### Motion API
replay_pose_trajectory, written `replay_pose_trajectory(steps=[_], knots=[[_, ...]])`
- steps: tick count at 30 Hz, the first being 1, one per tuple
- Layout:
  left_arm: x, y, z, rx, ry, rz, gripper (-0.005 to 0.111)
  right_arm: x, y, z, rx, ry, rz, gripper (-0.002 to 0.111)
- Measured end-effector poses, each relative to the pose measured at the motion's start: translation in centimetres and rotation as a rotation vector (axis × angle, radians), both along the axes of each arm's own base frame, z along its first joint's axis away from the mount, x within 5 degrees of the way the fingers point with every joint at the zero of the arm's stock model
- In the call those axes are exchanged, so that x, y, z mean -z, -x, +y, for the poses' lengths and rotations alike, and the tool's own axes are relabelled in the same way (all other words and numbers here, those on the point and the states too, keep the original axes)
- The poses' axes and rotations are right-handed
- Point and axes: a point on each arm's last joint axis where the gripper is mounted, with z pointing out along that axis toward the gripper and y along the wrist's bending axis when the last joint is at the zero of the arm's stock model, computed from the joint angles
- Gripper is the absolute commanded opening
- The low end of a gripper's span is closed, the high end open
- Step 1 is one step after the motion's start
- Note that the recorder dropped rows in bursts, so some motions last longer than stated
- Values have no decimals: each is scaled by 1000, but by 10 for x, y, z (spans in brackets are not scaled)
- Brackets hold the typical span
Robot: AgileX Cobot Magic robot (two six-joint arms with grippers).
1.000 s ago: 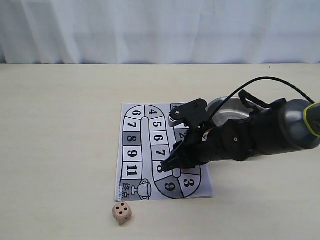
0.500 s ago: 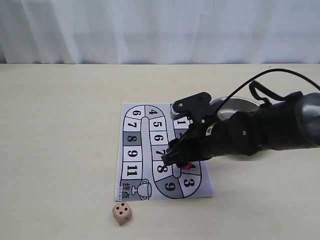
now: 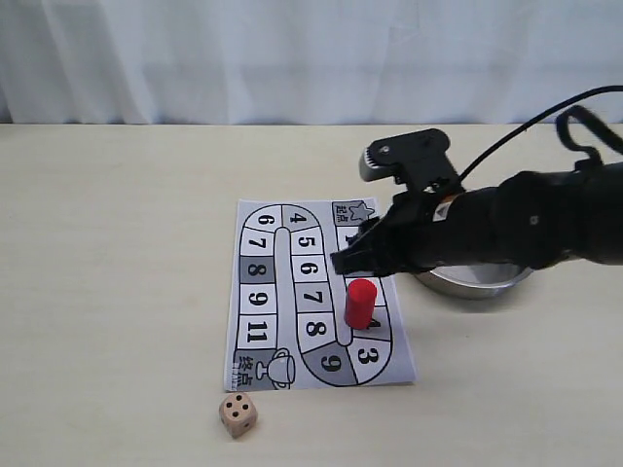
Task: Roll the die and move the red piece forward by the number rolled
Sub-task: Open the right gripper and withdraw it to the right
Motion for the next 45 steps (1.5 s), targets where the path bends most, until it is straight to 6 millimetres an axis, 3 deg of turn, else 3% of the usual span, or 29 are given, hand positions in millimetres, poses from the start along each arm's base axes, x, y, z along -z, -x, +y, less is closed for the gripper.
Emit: replay_pose_trajectory(steps=[6,16,20,32,45], knots=[[0,0,0,0,0,0,0,-14,-3,-49,126,8,105,4],[0,0,0,0,0,0,0,-36,9,-123,282,66,211,4],[0,0,0,0,0,0,0,-39,9,-141,346,59,205,4],[0,0,0,0,0,0,0,-48,14,-143,261,118,160,4],[0,0,0,0,0,0,0,-117,57,-144,265,85,-103,4]])
